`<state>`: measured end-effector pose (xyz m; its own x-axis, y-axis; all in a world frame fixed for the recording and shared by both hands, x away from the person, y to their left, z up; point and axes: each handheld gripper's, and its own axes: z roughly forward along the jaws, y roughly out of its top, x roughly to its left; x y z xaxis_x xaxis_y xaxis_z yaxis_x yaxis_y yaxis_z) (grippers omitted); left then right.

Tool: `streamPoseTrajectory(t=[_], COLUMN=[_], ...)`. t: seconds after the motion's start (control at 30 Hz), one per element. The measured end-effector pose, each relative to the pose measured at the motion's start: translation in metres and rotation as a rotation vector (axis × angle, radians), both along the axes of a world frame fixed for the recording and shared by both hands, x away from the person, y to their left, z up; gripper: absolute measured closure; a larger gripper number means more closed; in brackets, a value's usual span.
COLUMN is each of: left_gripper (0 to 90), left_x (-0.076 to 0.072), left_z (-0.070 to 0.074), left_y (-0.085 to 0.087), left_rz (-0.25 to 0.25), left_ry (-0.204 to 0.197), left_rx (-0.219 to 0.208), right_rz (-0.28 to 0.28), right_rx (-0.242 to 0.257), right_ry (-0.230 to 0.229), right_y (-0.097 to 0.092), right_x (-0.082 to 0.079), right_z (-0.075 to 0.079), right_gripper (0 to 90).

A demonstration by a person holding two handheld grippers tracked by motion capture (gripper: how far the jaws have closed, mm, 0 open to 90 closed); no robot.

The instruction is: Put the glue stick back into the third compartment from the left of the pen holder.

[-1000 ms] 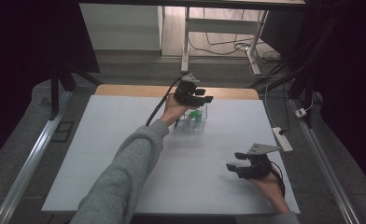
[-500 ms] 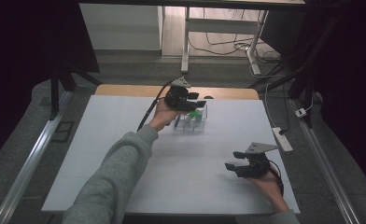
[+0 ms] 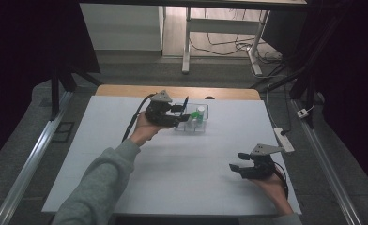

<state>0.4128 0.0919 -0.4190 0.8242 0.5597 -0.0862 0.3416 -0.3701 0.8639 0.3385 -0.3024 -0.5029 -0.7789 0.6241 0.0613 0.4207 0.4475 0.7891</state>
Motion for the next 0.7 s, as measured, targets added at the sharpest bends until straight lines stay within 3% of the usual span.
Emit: streamPoseTrajectory(t=[0.1,0.23,0.7], left_gripper=[45.0,44.6,41.6], left_x=[-0.015,-0.031,-0.078], left_z=[-0.006,-0.015,-0.043], left_y=[0.014,0.034,0.085], left_rz=[0.017,0.051,0.126], left_ry=[-0.005,0.000,0.007], left_rx=[0.028,0.034,0.098], right_rz=[-0.005,-0.009,-0.035], right_rx=[0.003,0.001,0.013], right_ry=[-0.002,-0.005,-0.015], right_y=[-0.001,-0.002,-0.009], right_x=[0.000,0.000,0.001], right_z=[0.001,0.001,0.002], right_gripper=[33.8,33.8,33.8])
